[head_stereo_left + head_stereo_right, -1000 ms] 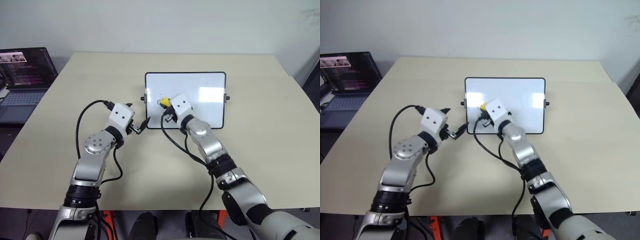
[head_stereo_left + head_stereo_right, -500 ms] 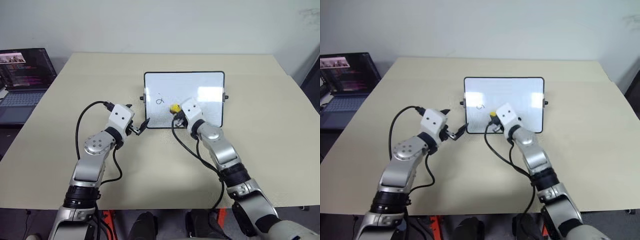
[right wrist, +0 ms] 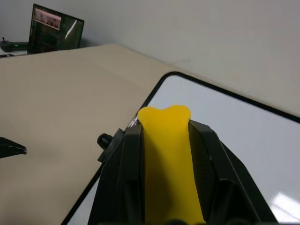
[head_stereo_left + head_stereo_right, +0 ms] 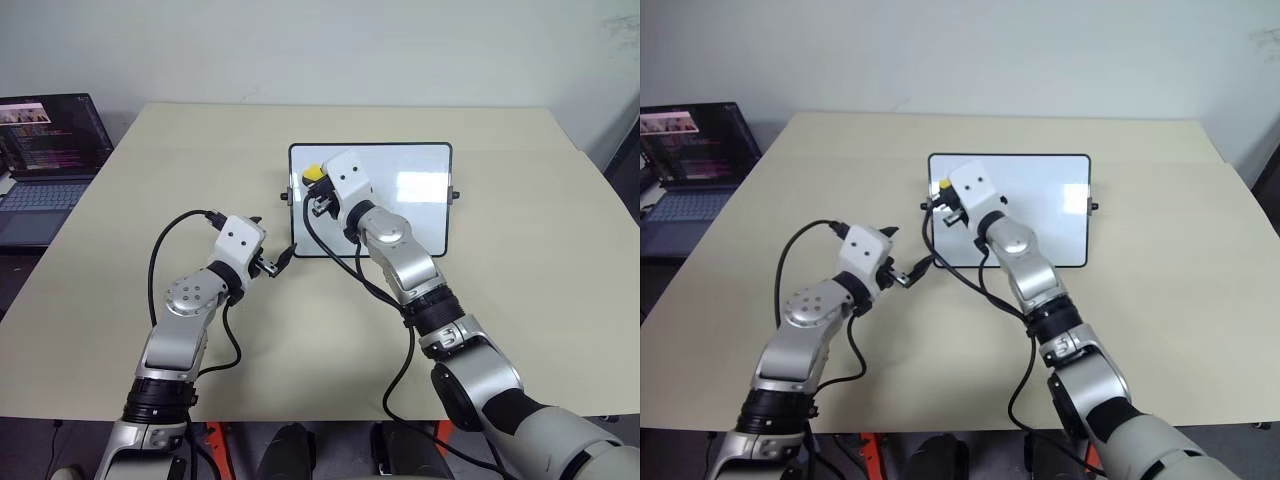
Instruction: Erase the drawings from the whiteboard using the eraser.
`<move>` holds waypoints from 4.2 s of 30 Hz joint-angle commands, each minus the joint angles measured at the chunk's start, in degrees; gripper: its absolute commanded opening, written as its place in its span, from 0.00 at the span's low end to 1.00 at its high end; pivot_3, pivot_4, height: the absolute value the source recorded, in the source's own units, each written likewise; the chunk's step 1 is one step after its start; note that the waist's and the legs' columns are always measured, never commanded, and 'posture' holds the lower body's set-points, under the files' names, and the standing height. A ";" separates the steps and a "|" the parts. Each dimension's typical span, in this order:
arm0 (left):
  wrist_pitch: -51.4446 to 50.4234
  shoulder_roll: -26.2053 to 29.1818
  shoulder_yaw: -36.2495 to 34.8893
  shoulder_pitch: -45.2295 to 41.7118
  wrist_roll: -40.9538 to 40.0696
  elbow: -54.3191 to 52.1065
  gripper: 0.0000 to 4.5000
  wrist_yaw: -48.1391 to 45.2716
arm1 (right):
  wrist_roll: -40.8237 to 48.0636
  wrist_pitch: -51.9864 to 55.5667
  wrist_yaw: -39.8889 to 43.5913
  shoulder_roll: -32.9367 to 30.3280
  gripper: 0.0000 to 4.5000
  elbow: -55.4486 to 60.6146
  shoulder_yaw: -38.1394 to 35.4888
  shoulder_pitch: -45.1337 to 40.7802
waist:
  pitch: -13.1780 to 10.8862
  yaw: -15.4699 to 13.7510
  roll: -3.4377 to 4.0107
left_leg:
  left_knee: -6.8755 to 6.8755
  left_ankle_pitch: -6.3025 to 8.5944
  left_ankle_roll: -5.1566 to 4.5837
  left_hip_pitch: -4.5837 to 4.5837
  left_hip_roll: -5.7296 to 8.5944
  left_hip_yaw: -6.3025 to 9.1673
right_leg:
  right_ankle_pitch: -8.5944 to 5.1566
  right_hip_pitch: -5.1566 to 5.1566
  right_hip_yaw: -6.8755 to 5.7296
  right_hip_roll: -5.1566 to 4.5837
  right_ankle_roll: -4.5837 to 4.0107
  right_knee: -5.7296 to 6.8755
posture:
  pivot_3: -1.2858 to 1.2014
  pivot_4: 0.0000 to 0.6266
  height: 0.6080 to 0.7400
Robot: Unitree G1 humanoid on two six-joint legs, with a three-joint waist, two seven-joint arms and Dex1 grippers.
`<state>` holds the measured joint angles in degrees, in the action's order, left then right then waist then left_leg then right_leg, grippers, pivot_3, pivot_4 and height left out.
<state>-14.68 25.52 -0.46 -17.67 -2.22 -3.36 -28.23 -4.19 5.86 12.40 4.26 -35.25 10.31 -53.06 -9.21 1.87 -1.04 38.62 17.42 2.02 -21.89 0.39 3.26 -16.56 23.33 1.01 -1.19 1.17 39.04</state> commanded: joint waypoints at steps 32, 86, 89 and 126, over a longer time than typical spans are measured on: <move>0.68 0.56 -0.66 -1.97 -0.41 -2.01 1.00 0.77 | 0.03 5.09 3.14 -4.13 0.24 16.09 -0.79 6.46 | 0.01 -0.04 -0.01 | 0.14 0.00 -0.02 0.05 0.01 0.04 | 0.02 -0.06 -0.01 0.01 0.00 0.18 | 0.52 0.24 1.00; 0.66 -0.25 -0.05 -3.33 -0.30 -1.33 1.00 1.10 | -8.55 -9.18 -1.94 -10.53 0.24 -8.23 1.76 5.17 | 0.02 -0.59 0.00 | 0.12 -0.09 -0.10 1.13 0.09 0.23 | 0.08 -1.26 -0.11 0.02 -0.03 0.15 | 0.52 0.24 1.00; 0.63 -0.19 -0.12 -3.14 -0.34 -1.51 1.00 1.04 | -5.53 -7.31 -0.85 -8.10 0.24 -2.47 0.54 5.82 | 0.01 -0.54 0.00 | 0.10 -0.09 -0.10 1.08 0.08 0.27 | 0.08 -1.25 -0.13 0.02 -0.03 0.07 | 0.52 0.24 1.00; 0.29 -0.17 -0.30 -2.88 -0.29 -2.25 1.00 1.60 | -12.58 -10.63 -2.24 -6.64 0.24 -7.15 5.72 3.63 | -0.03 -0.28 0.02 | -0.43 -0.25 0.13 0.12 0.02 0.02 | 0.05 0.02 -0.01 -0.01 -0.07 -0.02 | 0.52 0.24 1.00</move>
<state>-15.01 25.39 -0.36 -19.80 -2.23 -3.95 -26.90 -16.68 -6.62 10.31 -0.65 -42.28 17.14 -50.42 -9.24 1.58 -1.02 38.19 17.17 2.14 -21.78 0.41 3.29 -16.51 23.34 0.99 -1.20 1.10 39.02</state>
